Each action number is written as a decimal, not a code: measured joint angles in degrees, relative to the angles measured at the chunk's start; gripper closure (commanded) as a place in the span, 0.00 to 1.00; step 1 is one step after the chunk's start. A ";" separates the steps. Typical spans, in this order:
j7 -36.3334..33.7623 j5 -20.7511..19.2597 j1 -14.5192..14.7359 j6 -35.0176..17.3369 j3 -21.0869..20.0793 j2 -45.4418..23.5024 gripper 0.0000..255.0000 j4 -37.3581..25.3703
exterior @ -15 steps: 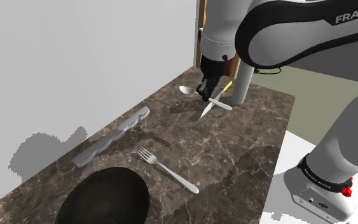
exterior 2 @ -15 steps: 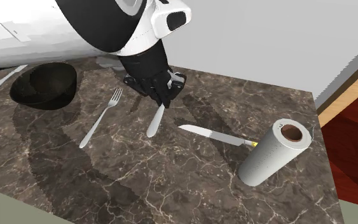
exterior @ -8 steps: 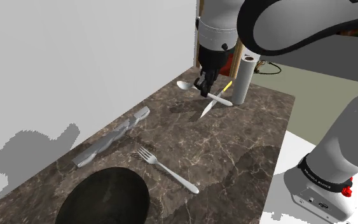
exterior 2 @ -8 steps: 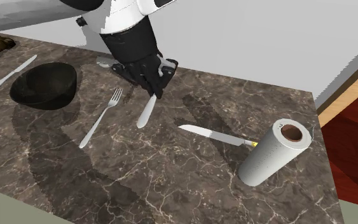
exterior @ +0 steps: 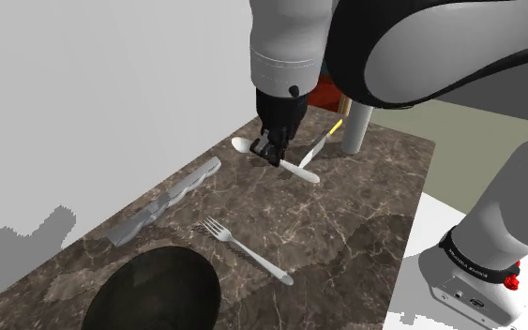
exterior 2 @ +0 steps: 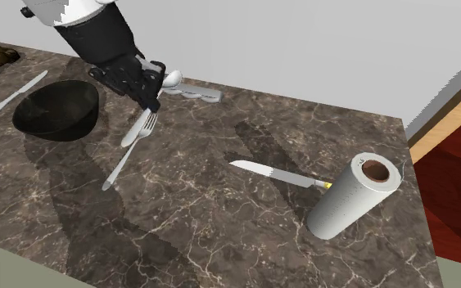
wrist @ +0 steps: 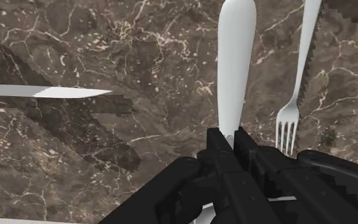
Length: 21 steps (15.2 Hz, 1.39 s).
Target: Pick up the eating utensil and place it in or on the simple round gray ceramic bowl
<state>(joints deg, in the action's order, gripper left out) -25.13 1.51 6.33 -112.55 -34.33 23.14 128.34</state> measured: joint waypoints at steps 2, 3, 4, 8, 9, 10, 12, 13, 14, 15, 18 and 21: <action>-3.49 -0.87 -0.03 0.86 -2.89 -2.71 1.00 -3.12; -5.44 -1.41 0.01 1.38 -4.49 -4.12 1.00 -4.76; -7.24 -2.14 -0.09 1.45 -5.93 -5.69 1.00 -6.06; -14.68 -5.75 -0.03 3.45 -11.67 -12.05 1.00 -12.33; -17.23 -7.67 -0.07 3.99 -13.51 -14.89 1.00 -14.60; -19.61 -9.39 0.18 4.97 -15.04 -17.29 1.00 -16.83; -23.91 -13.07 1.16 6.85 -17.44 -22.12 1.00 -21.00; -26.34 -15.13 2.14 7.98 -18.55 -24.76 1.00 -23.22; -28.84 -17.26 3.49 9.40 -19.52 -27.52 1.00 -25.69; -31.06 -19.96 4.99 10.58 -19.96 -30.99 1.00 -28.45; -36.99 -26.68 11.63 15.11 -19.90 -39.95 1.00 -37.01; -40.75 -32.27 19.92 20.44 -18.20 -48.25 1.00 -47.37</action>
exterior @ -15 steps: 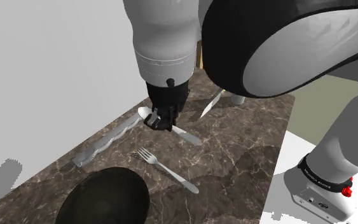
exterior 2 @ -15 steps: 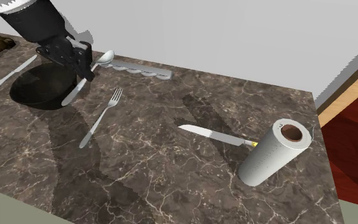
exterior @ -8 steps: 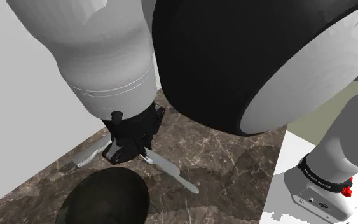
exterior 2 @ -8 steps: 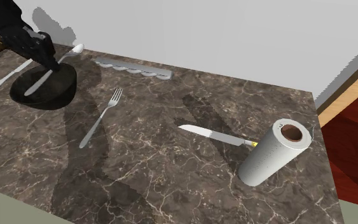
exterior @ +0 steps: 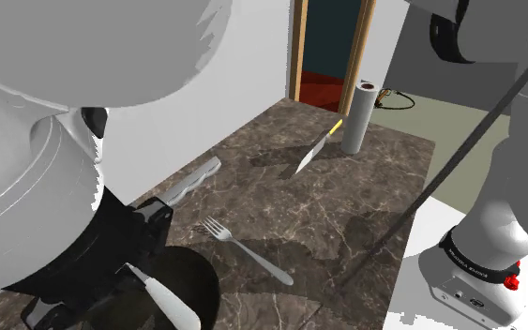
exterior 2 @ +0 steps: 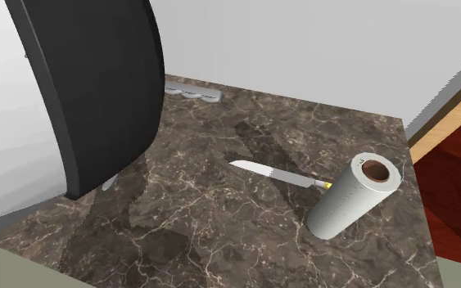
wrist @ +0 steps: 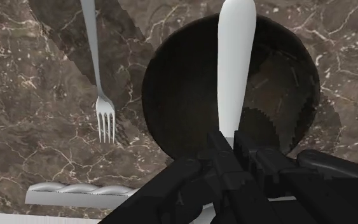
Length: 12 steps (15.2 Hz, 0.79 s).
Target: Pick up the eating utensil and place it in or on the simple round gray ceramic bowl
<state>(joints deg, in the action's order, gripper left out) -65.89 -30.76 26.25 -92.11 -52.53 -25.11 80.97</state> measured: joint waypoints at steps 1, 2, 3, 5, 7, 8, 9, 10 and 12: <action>-0.58 -0.83 1.14 0.17 0.39 -1.23 1.00 -0.95; -1.08 -1.38 1.87 0.04 0.67 -2.06 1.00 -1.31; -1.42 -1.75 2.19 -0.40 0.88 -2.60 1.00 -1.19; -1.96 -1.93 2.02 -1.62 0.95 -2.76 1.00 0.10; -2.29 -2.24 1.83 -2.86 1.13 -3.10 1.00 1.16; -2.49 -2.35 1.73 -3.46 1.19 -3.21 1.00 1.74; -2.67 -2.36 1.38 -4.29 1.19 -3.12 1.00 2.73; -2.91 -2.46 1.25 -4.94 1.23 -3.18 1.00 3.42; -3.42 -2.67 0.95 -6.37 1.31 -3.29 1.00 4.92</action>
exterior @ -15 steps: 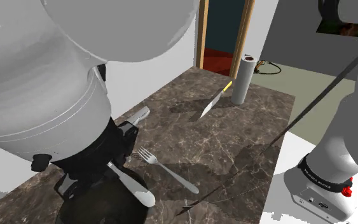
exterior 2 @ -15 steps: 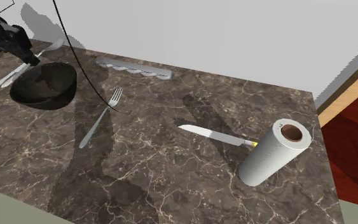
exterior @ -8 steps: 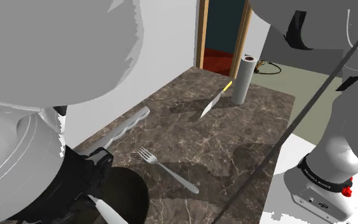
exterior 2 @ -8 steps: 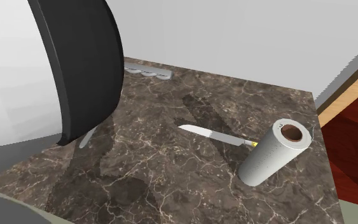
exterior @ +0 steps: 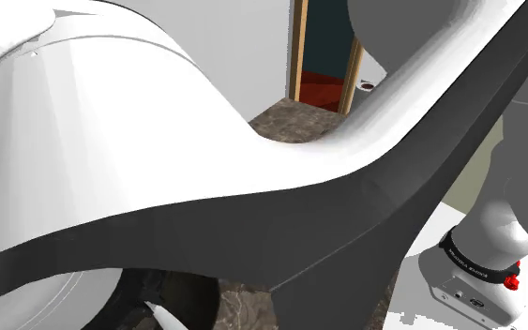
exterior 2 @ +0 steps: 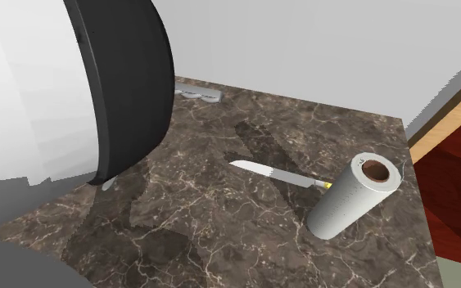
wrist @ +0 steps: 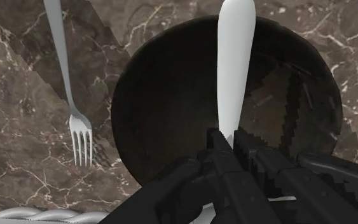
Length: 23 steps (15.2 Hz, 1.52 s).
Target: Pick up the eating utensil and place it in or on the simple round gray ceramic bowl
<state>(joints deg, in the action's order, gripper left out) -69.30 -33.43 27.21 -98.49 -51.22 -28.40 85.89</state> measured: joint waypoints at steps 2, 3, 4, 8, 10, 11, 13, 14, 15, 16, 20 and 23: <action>-0.47 -0.38 -0.08 -1.23 0.21 -0.39 1.00 1.08; -0.75 -0.54 -0.19 -1.94 0.29 -0.49 1.00 1.80; -0.89 -0.69 -0.22 -2.38 0.38 -0.65 1.00 2.15; -1.03 -0.85 -0.16 -2.66 0.45 -0.82 1.00 2.27; -1.04 -0.85 -0.15 -2.68 0.45 -0.82 1.00 2.28; -1.05 -0.86 -0.15 -2.68 0.45 -0.82 0.00 2.28; -1.06 -0.85 -0.17 -2.70 0.45 -0.82 0.00 2.34; -1.06 -0.84 -0.17 -2.71 0.45 -0.82 0.00 2.35; -1.06 -0.84 -0.17 -2.71 0.45 -0.82 0.00 2.36; -1.07 -0.84 -0.17 -2.71 0.45 -0.82 0.00 2.37; -0.30 -0.01 0.46 0.37 -0.06 -0.05 0.00 -0.40; 0.11 0.13 1.93 3.50 -0.14 -0.32 0.00 -3.96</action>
<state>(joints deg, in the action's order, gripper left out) -69.19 -33.31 29.14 -94.99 -51.36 -28.72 81.93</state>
